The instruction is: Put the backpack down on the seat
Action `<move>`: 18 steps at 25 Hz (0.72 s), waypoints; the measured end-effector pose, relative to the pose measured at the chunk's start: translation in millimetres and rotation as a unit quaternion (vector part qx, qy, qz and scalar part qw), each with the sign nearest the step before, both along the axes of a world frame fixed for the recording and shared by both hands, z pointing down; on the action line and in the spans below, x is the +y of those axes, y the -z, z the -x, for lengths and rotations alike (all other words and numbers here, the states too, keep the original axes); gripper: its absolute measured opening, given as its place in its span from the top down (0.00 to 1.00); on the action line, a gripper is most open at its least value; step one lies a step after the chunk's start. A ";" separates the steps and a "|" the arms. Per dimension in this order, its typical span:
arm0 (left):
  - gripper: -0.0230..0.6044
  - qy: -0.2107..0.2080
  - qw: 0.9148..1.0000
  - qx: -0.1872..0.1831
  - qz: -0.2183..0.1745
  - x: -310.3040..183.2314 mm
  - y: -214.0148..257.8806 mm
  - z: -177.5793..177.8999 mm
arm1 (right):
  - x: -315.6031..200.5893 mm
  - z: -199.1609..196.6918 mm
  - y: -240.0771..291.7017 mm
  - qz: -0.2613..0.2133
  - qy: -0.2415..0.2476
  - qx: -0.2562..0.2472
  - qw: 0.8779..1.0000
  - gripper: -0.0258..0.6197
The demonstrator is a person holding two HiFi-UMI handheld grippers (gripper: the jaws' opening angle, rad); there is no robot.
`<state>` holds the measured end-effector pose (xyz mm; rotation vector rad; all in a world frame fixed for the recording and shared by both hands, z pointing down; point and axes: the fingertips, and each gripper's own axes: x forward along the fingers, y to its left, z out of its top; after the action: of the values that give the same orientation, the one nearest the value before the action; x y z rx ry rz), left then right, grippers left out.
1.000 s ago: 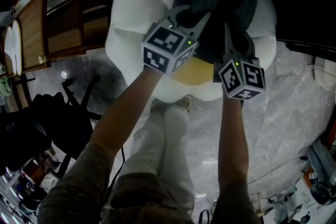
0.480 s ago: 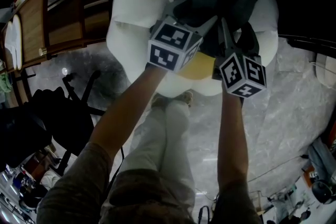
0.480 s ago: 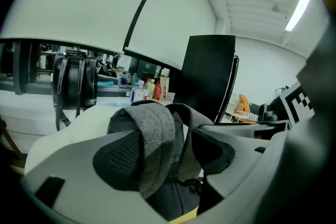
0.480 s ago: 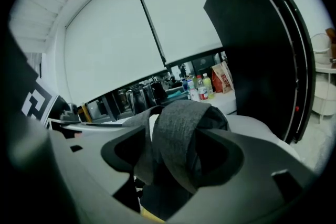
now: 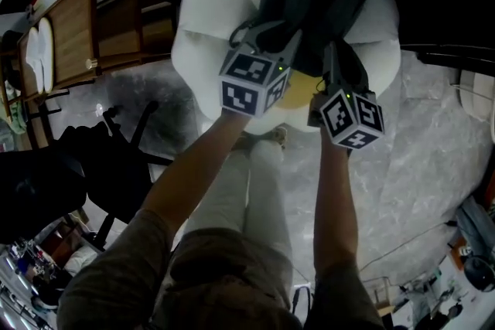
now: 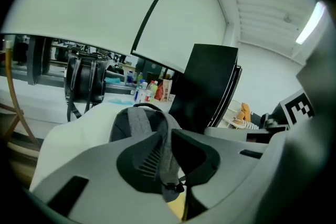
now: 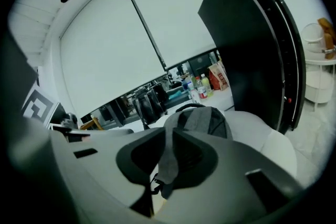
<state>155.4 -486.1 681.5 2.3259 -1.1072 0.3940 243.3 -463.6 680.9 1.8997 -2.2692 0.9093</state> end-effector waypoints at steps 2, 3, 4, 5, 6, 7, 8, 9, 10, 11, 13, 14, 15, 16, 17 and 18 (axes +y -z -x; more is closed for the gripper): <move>0.96 0.013 1.000 0.012 0.016 11.5 16.0 3.1 | 13.5 5.1 13.9 0.006 -0.001 -0.009 1.000 0.96; 0.96 0.018 0.999 0.018 0.026 18.0 24.7 4.1 | 20.9 8.5 21.0 0.011 -0.003 -0.014 1.000 0.96; 0.96 0.020 0.999 0.021 0.035 25.4 33.7 5.2 | 28.8 11.9 28.6 0.017 -0.005 -0.021 1.000 0.96; 0.96 0.021 0.999 0.019 0.043 33.6 42.9 6.6 | 36.9 15.0 37.1 0.022 -0.008 -0.028 0.999 0.96; 0.96 0.022 0.998 0.015 0.048 42.2 52.5 8.5 | 45.0 17.6 47.0 0.026 -0.010 -0.036 0.999 0.96; 0.96 0.023 0.998 0.012 0.054 50.9 62.7 10.7 | 52.8 19.6 58.4 0.029 -0.012 -0.041 0.999 0.96; 0.96 0.024 0.998 0.011 0.059 59.3 73.4 13.1 | 60.3 20.9 70.9 0.031 -0.014 -0.043 0.998 0.96; 0.96 0.026 0.998 0.010 0.064 67.2 84.4 15.5 | 67.6 20.9 84.1 0.031 -0.016 -0.044 0.998 0.96; 0.96 0.027 0.997 0.010 0.069 75.1 95.7 17.8 | 74.9 19.9 97.4 0.031 -0.019 -0.045 0.998 0.96; 0.96 0.026 0.997 0.010 0.072 83.3 107.5 20.2 | 82.7 18.4 110.6 0.031 -0.025 -0.047 0.998 0.96; 0.96 0.020 0.997 0.007 0.075 100.2 131.8 24.3 | 99.1 16.0 136.3 0.029 -0.036 -0.056 0.997 0.96; 0.96 0.016 0.997 0.006 0.076 107.7 144.2 25.2 | 106.3 16.0 149.3 0.028 -0.036 -0.060 0.997 0.96; 0.96 0.013 0.997 0.007 0.076 114.0 156.9 25.0 | 112.5 17.1 162.1 0.025 -0.032 -0.061 0.997 0.96; 0.96 0.009 0.997 0.010 0.075 119.7 169.6 23.7 | 118.4 19.1 174.6 0.023 -0.023 -0.059 0.998 0.96; 0.96 0.004 0.997 0.013 0.074 125.8 182.3 21.8 | 124.6 22.2 186.7 0.021 -0.011 -0.055 0.998 0.96; 0.96 -0.001 0.997 0.018 0.074 132.6 194.9 19.5 | 131.5 26.0 198.8 0.018 0.000 -0.053 0.998 0.96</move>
<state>135.9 -353.4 486.6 2.1960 -1.0242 0.4182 217.2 -332.1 482.0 1.8794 -2.2934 1.0665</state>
